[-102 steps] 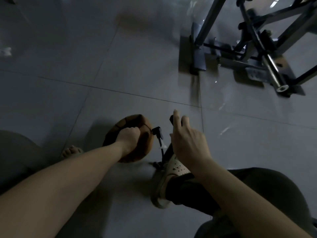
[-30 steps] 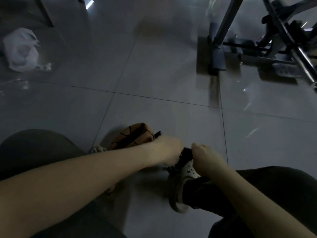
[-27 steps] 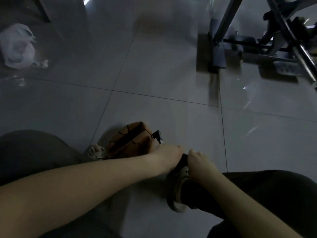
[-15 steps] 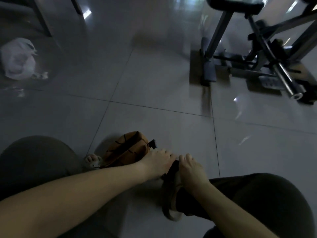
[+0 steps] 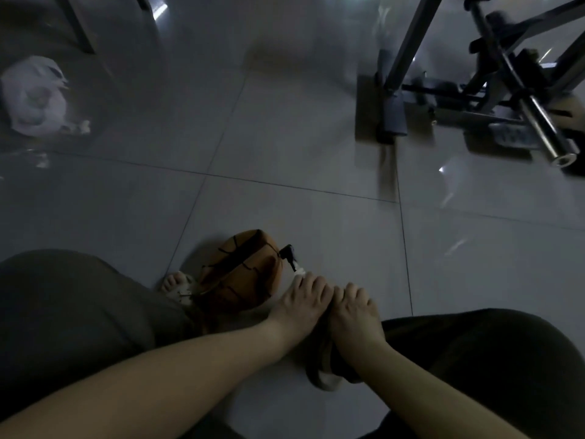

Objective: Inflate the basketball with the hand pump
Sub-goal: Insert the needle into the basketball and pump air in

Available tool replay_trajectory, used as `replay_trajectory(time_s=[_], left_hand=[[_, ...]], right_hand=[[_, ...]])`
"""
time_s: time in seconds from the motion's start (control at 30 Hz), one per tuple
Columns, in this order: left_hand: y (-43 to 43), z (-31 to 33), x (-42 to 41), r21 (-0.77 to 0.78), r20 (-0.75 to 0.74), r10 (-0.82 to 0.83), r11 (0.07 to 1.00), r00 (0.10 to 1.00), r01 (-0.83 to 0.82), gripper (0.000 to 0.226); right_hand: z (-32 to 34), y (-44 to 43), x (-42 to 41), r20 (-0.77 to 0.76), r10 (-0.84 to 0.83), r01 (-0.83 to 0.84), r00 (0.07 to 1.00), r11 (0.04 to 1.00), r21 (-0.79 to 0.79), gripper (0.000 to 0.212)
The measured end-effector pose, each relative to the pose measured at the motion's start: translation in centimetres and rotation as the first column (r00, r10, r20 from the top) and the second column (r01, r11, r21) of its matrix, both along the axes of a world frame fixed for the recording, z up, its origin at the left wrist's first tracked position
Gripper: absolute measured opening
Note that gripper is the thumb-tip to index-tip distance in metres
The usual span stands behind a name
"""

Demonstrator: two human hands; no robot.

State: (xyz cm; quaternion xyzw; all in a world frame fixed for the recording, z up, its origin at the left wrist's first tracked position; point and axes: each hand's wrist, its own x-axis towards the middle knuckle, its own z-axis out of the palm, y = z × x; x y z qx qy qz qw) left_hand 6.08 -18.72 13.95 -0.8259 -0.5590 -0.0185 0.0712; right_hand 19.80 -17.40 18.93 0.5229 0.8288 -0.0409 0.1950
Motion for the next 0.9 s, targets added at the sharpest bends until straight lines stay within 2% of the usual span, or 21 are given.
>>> replay_trajectory(time_s=[0.17, 0.33, 0.4, 0.5, 0.53, 0.6, 0.7, 0.8, 0.9], left_hand=[[1.7, -1.7, 0.9, -0.083, -0.06, 0.029, 0.996, 0.998, -0.034, 0.039], [2.7, 2.1, 0.7, -0.28, -0.011, 0.027, 0.96, 1.0, -0.029, 0.031], [3.0, 4.9, 0.0, -0.28, 0.024, 0.041, 0.96, 0.999, -0.033, 0.03], [4.1, 10.6, -0.9, -0.124, 0.088, 0.019, 0.992, 0.996, -0.008, 0.055], [4.2, 11.5, -1.0, -0.065, 0.119, -0.007, 0.998, 0.993, 0.015, 0.057], [3.2, 11.3, -0.7, 0.007, 0.126, -0.047, 0.999, 0.991, 0.047, 0.043], [0.4, 7.2, 0.1, 0.001, 0.091, -0.04, 0.999, 0.995, 0.04, 0.01], [-0.2, 2.9, 0.2, -0.015, 0.065, 0.016, 1.0, 0.998, -0.015, 0.025], [-0.1, 0.3, 0.3, -0.057, 0.024, 0.027, 0.998, 0.999, -0.026, 0.016]], right_hand=[[-1.8, 2.2, -0.6, 0.054, -0.059, 0.063, 0.997, 0.995, -0.071, 0.032], [0.5, 3.2, 0.0, -0.062, -0.054, 0.044, 0.997, 0.986, -0.163, 0.031], [2.8, 3.0, -0.2, -0.14, -0.028, 0.018, 0.99, 0.997, -0.069, 0.025], [6.3, 3.2, -0.2, -0.273, 0.059, 0.006, 0.96, 0.973, 0.229, 0.023], [6.8, 3.0, -0.1, -0.308, 0.08, 0.022, 0.948, 0.95, 0.312, 0.024], [6.6, 1.8, 0.1, -0.332, 0.088, 0.051, 0.939, 0.92, 0.388, 0.019], [4.4, -1.1, -0.3, -0.191, 0.008, 0.04, 0.982, 0.968, 0.247, 0.015], [1.4, -1.3, -0.4, -0.057, -0.033, 0.037, 0.998, 0.996, 0.08, 0.026], [0.1, -0.4, -0.9, -0.033, -0.007, 0.007, 0.999, 1.0, 0.001, 0.043]])
